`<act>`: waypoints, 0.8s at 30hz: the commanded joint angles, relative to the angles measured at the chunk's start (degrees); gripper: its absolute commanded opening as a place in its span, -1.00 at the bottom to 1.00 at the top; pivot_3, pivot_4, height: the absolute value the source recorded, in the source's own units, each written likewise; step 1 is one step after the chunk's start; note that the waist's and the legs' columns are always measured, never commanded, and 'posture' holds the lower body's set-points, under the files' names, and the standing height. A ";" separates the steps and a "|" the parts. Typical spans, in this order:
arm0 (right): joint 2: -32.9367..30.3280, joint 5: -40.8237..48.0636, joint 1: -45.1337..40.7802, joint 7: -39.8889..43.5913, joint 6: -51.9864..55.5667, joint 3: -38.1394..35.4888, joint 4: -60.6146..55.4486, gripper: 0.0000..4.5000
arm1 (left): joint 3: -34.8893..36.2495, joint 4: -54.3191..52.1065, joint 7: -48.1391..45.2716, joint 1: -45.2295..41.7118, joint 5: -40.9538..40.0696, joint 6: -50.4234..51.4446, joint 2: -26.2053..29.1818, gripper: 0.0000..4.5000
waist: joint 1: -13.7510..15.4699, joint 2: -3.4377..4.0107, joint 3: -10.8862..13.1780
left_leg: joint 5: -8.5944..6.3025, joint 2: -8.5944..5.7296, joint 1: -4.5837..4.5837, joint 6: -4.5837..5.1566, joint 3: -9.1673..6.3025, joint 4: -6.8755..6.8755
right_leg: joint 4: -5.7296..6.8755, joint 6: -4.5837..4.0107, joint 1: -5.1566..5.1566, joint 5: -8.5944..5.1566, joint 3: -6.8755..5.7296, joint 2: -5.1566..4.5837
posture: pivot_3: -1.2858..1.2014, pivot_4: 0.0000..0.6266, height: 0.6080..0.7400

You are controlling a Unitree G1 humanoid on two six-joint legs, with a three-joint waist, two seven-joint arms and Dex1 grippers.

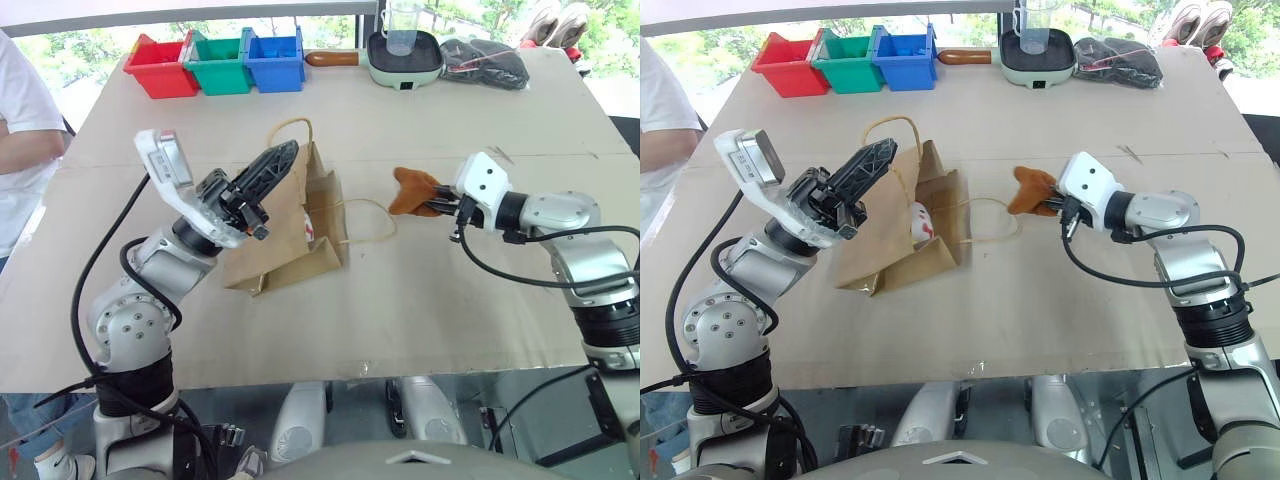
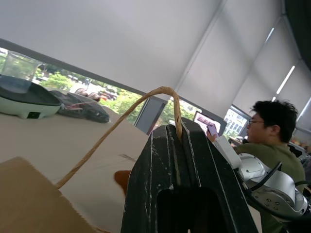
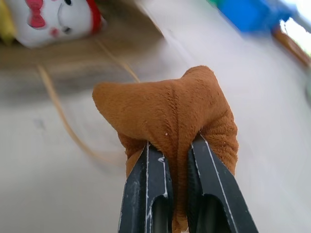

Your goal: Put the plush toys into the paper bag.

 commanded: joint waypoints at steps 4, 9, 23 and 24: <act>12.31 -5.46 -9.68 0.68 -9.86 11.66 10.12 -0.98 | -1.72 1.64 -4.01 -3.98 0.94 0.53 1.27 -1.00 | 0.02 0.01 0.01 | 0.02 -0.04 -0.02 -0.03 -0.11 0.01 | 0.00 -0.01 0.01 0.00 -0.04 0.01 | 0.03 -0.52 1.00; 23.00 -5.29 -17.78 2.92 -23.09 13.84 28.11 -0.98 | -3.40 -0.28 -4.46 -3.05 2.70 0.40 0.91 -1.00 | 0.08 0.00 0.01 | 0.15 -0.10 -0.08 -0.25 -0.17 0.01 | -0.07 -0.01 0.00 0.00 -0.08 -0.08 | 0.03 -0.52 1.00; 23.23 1.67 -9.78 9.14 -18.73 7.72 28.12 0.99 | 2.74 -5.34 -7.95 7.78 9.94 -11.90 -0.38 -1.00 | 0.36 0.03 0.03 | 0.11 -0.05 -0.08 -0.20 -0.35 -0.08 | -0.02 -0.03 -0.01 0.00 -0.20 -0.17 | 0.03 -0.52 1.00; 21.51 2.74 -8.42 8.82 -15.11 6.36 24.75 0.99 | 3.21 -5.01 -8.72 7.70 9.40 -12.20 -0.47 -1.00 | 0.40 0.04 0.03 | 0.10 -0.05 -0.08 -0.20 -0.35 -0.08 | -0.03 -0.03 -0.01 0.00 -0.20 -0.18 | 0.03 -0.52 1.00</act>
